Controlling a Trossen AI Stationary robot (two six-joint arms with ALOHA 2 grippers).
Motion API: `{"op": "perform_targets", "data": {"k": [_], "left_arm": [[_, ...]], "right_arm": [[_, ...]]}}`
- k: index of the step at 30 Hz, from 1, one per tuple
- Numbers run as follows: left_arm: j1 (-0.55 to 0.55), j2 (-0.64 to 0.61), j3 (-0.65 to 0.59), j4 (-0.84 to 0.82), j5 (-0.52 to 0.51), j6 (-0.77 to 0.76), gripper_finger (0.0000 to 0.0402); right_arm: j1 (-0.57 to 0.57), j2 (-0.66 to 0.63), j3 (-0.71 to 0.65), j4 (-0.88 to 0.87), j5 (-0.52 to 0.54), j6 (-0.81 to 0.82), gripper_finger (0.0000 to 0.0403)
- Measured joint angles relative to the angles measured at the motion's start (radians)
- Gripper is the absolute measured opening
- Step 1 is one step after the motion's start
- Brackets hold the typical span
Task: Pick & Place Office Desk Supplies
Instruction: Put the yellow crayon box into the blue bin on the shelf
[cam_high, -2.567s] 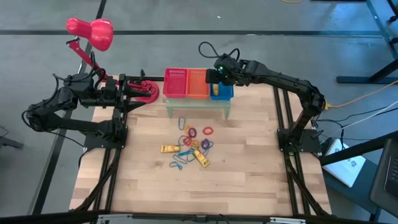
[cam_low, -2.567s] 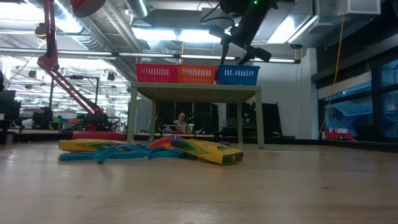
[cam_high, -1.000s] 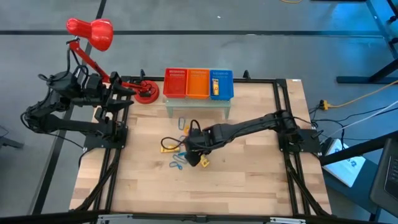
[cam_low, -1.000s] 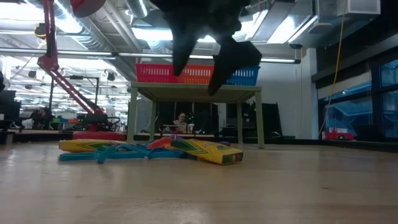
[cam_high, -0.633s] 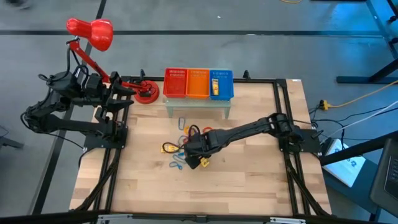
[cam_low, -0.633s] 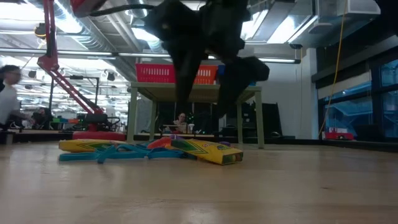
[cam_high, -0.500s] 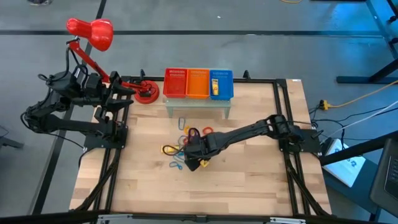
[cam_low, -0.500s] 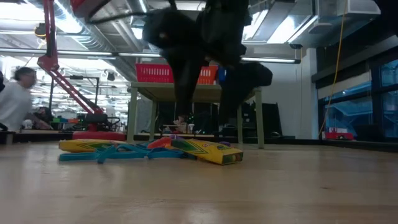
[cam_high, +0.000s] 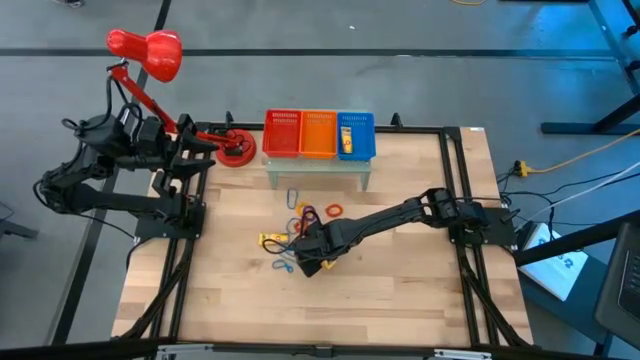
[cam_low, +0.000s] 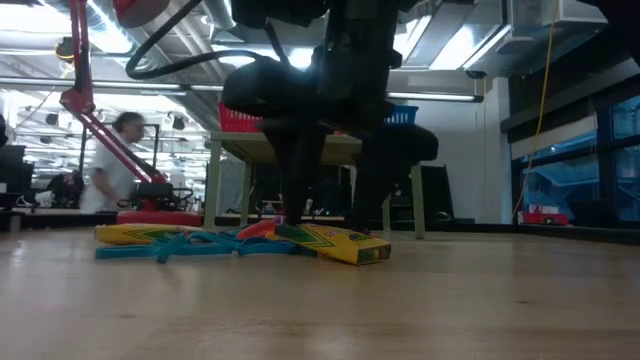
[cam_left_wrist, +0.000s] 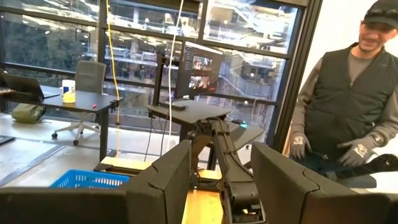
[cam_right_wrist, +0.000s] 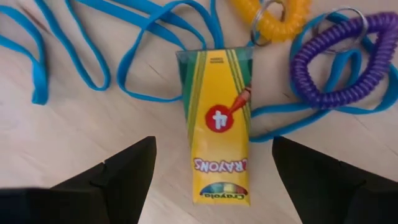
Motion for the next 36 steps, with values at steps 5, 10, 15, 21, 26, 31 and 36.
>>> {"op": "perform_targets", "data": {"k": [5, 10, 15, 21, 26, 31, 36], "left_arm": [[0.000, 0.000, 0.000, 0.024, 0.014, -0.011, 0.0164], [0.000, 0.000, 0.000, 0.024, 0.018, -0.012, 0.0164], [0.000, 0.000, 0.000, 0.024, 0.018, -0.012, 0.0164], [0.000, 0.000, 0.000, 0.025, 0.020, -0.019, 0.0164], [0.000, 0.000, 0.000, 0.042, 0.029, -0.022, 0.0164], [0.000, 0.000, 0.000, 0.046, 0.029, -0.025, 0.0164], [0.000, 0.000, 0.000, 0.045, 0.029, -0.026, 0.0164]], "right_arm": [[0.000, 0.012, 0.000, 0.005, 0.003, -0.012, 0.0311], [0.000, 0.012, -0.050, 0.056, -0.004, -0.001, 0.0295], [0.001, 0.006, -0.076, 0.073, -0.010, 0.001, 0.0279], [0.000, 0.006, -0.078, 0.065, 0.001, 0.015, 0.0251], [0.000, 0.007, -0.079, 0.055, 0.021, 0.030, 0.0215], [0.008, 0.002, -0.081, 0.060, 0.022, 0.037, 0.0185], [0.025, -0.010, -0.083, 0.110, 0.018, 0.068, 0.0172]]}}
